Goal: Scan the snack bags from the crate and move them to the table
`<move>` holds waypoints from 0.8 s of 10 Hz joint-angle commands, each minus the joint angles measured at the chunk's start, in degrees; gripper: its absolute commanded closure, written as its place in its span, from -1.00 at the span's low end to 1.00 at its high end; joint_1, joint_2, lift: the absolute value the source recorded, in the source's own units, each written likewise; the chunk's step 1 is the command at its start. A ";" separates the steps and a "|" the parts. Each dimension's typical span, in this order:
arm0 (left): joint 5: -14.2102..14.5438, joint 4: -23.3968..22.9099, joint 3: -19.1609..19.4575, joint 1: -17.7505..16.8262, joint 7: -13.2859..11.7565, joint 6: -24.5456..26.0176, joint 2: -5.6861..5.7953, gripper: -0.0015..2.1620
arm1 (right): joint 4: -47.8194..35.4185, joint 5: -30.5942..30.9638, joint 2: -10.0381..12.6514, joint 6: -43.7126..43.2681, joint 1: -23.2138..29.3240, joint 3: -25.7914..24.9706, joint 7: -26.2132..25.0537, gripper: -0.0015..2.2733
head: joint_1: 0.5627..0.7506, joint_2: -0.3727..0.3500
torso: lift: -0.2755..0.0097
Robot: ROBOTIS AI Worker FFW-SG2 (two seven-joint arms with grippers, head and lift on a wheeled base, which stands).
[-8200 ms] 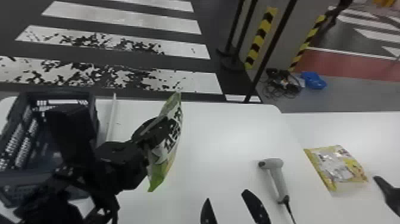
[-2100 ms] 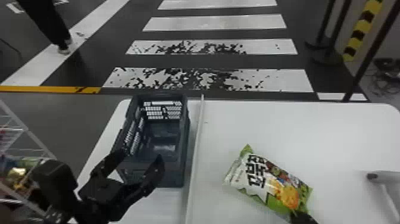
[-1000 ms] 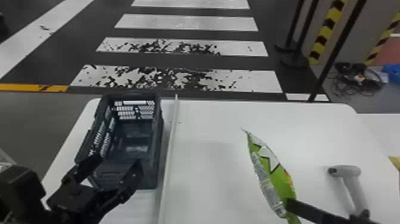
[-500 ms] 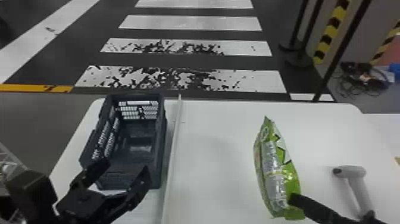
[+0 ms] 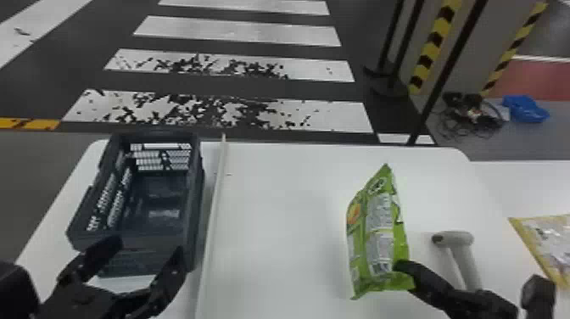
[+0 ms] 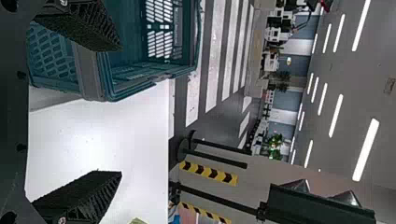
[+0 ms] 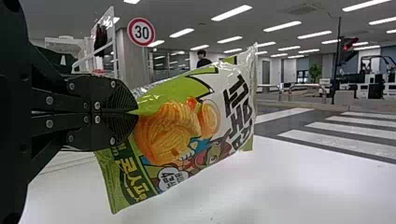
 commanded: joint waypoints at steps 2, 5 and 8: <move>-2.49 -0.07 -2.47 -0.25 0.96 0.00 0.00 -0.96 | 4.37 -0.09 -0.44 1.90 -0.88 -1.12 -3.19 0.97 | 0.41 -0.31 | 0.27; -2.93 -0.16 -3.09 -0.34 1.32 0.35 0.00 -0.96 | 2.34 5.71 -1.84 3.31 -1.49 -0.42 -10.66 -0.03 | 0.41 -0.40 | 0.27; -3.02 -0.07 -3.44 -0.87 1.84 0.70 0.09 -0.96 | -2.84 12.21 -1.49 -0.03 -1.05 0.37 -10.75 -0.87 | 0.41 -0.47 | 0.27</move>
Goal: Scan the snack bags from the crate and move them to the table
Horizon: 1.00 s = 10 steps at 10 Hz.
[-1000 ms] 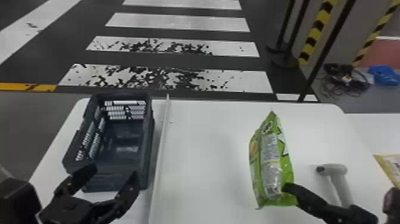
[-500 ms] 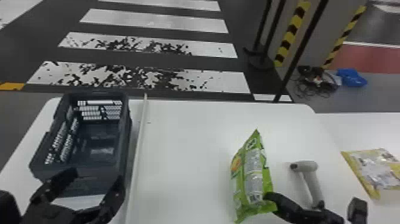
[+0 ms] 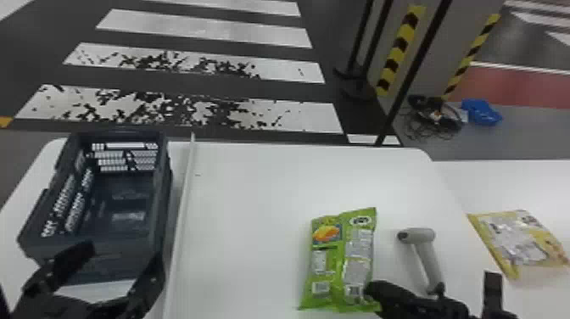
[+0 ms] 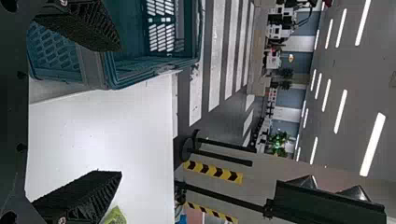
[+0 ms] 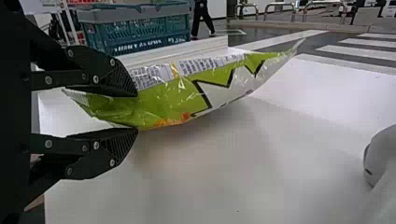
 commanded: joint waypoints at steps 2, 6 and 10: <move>-0.10 0.38 -0.57 -0.87 0.26 0.63 0.18 -0.94 | -8.63 10.78 0.34 -10.66 2.73 3.70 2.62 -0.98 | 0.41 -0.53 | 0.27; 0.08 1.70 -0.57 -1.66 0.26 0.63 0.35 -0.94 | -16.28 25.11 0.34 -31.40 8.01 9.67 13.87 -0.97 | 0.41 -0.65 | 0.27; 0.08 3.19 -1.71 -3.24 0.26 0.46 0.53 -0.94 | -27.09 31.52 1.22 -41.07 14.60 15.30 19.06 0.96 | 0.41 -0.64 | 0.27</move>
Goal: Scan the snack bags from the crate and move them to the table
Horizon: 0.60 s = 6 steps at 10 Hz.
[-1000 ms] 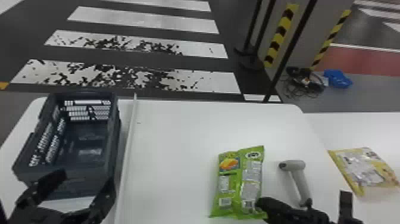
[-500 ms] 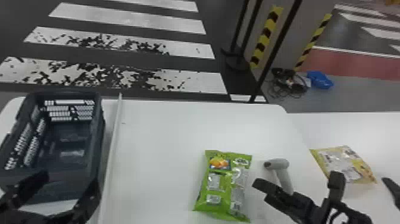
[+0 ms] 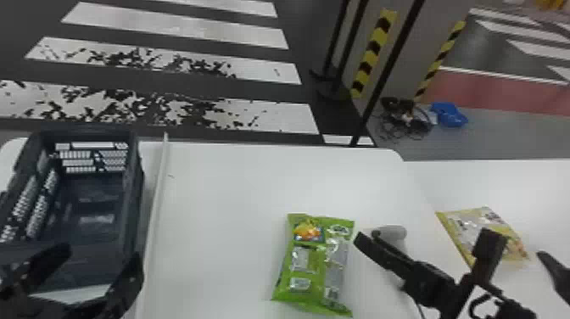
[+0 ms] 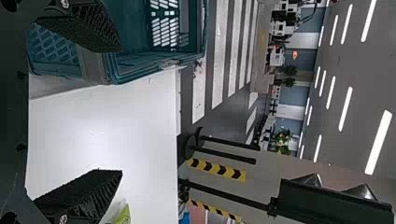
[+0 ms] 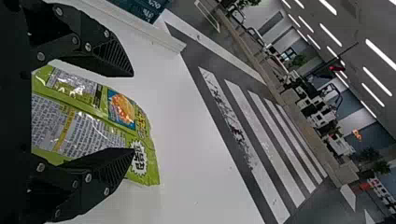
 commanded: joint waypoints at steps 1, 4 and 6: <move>0.09 0.33 -0.13 -0.22 -0.04 -0.10 0.00 -0.94 | -1.73 4.76 0.84 -3.28 1.35 3.55 1.95 0.97 | 0.41 -0.59 | 0.27; 0.70 0.77 0.49 -0.13 -0.21 -0.45 0.44 -0.94 | -0.68 14.86 2.34 -18.92 4.25 12.33 1.25 0.97 | 0.41 -0.41 | 0.27; 0.97 1.39 0.57 -0.22 -0.21 -1.15 0.44 -0.93 | 3.37 19.43 4.10 -28.59 4.51 16.20 -0.95 0.97 | 0.41 -0.31 | 0.27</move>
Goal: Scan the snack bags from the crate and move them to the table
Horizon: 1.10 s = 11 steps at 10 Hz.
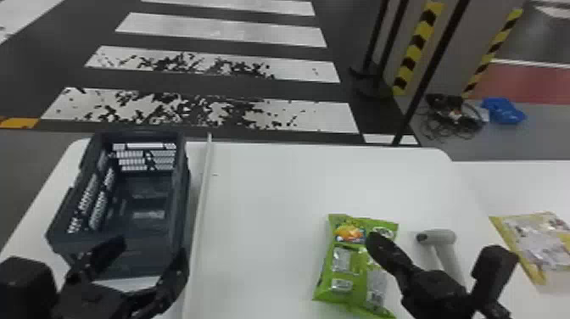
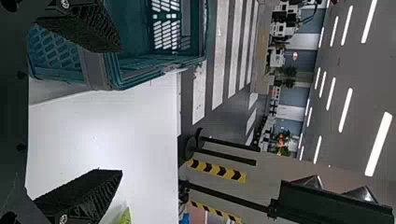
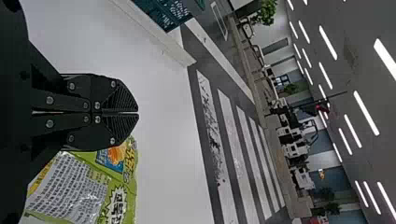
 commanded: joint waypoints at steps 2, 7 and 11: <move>0.45 0.34 0.01 -0.47 0.00 -0.16 0.00 -0.93 | 7.66 3.55 1.04 -15.69 0.14 3.77 -1.23 0.97 | 0.41 -0.23 | 0.27; 0.72 -0.01 0.18 -0.56 0.00 -0.51 0.09 -0.93 | 17.06 12.34 1.04 -33.97 0.49 8.43 -6.42 0.97 | 0.41 -0.16 | 0.27; 0.72 0.16 -0.34 -1.17 0.00 -1.39 -0.09 -0.94 | 23.48 14.63 0.87 -41.00 0.41 9.31 -8.97 0.97 | 0.41 -0.16 | 0.27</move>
